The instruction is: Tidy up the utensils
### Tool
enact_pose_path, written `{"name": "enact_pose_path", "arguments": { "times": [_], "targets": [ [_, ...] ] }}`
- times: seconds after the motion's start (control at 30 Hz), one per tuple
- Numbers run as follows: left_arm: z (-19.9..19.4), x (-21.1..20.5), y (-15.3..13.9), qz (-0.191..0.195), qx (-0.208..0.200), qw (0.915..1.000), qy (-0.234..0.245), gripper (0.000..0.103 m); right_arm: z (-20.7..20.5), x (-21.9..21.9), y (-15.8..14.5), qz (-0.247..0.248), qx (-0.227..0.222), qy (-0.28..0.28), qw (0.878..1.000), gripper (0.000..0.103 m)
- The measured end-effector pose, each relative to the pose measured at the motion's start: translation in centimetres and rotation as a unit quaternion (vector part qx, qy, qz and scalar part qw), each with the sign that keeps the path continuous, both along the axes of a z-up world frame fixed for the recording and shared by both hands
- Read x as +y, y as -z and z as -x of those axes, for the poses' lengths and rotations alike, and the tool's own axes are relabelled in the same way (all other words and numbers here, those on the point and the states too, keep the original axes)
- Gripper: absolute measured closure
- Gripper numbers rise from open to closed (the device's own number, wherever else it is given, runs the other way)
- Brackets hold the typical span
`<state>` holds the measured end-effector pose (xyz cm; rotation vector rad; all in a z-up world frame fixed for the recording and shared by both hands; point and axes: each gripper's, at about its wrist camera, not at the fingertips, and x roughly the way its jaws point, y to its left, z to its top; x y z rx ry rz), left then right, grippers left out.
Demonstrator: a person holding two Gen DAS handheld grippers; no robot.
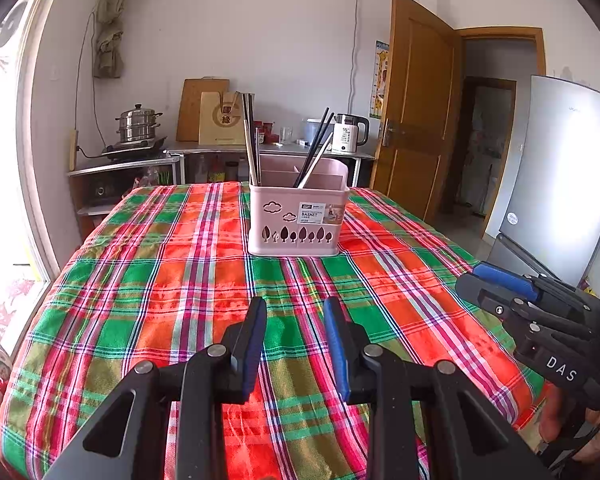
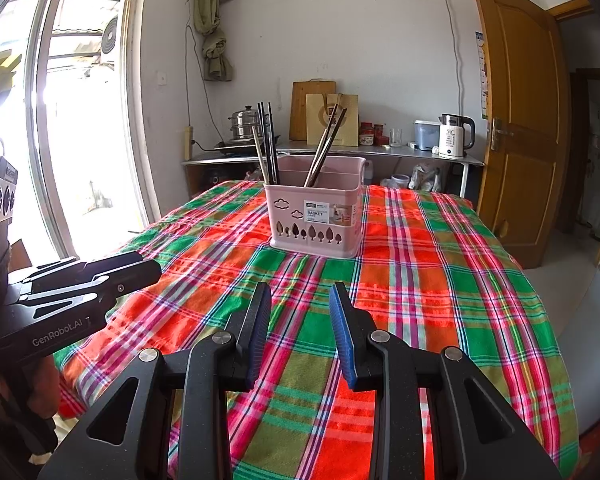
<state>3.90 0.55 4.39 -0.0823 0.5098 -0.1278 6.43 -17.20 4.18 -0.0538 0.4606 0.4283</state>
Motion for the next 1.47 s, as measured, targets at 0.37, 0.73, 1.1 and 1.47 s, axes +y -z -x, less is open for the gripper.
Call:
{"name": "enact_pose_path", "arguments": {
  "times": [0.37, 0.73, 1.1, 1.47],
  "targets": [
    [0.15, -0.16, 0.13, -0.001, 0.001, 1.0000, 0.001, 0.074, 0.03, 0.04, -0.06, 0.001, 0.001, -0.001, 1.000, 0.072],
    [0.24, -0.08, 0.28, 0.001, 0.002, 1.0000, -0.003, 0.074, 0.07, 0.14, -0.04, 0.002, 0.001, -0.001, 1.000, 0.072],
    [0.20, -0.34, 0.72, 0.001, 0.012, 0.9999, 0.006, 0.074, 0.05, 0.17, 0.10, 0.004, 0.002, 0.000, 1.000, 0.072],
    [0.42, -0.11, 0.75, 0.008, 0.007, 0.9999, 0.001, 0.074, 0.13, 0.14, 0.08, 0.004, 0.001, 0.000, 1.000, 0.072]
  ]
}}
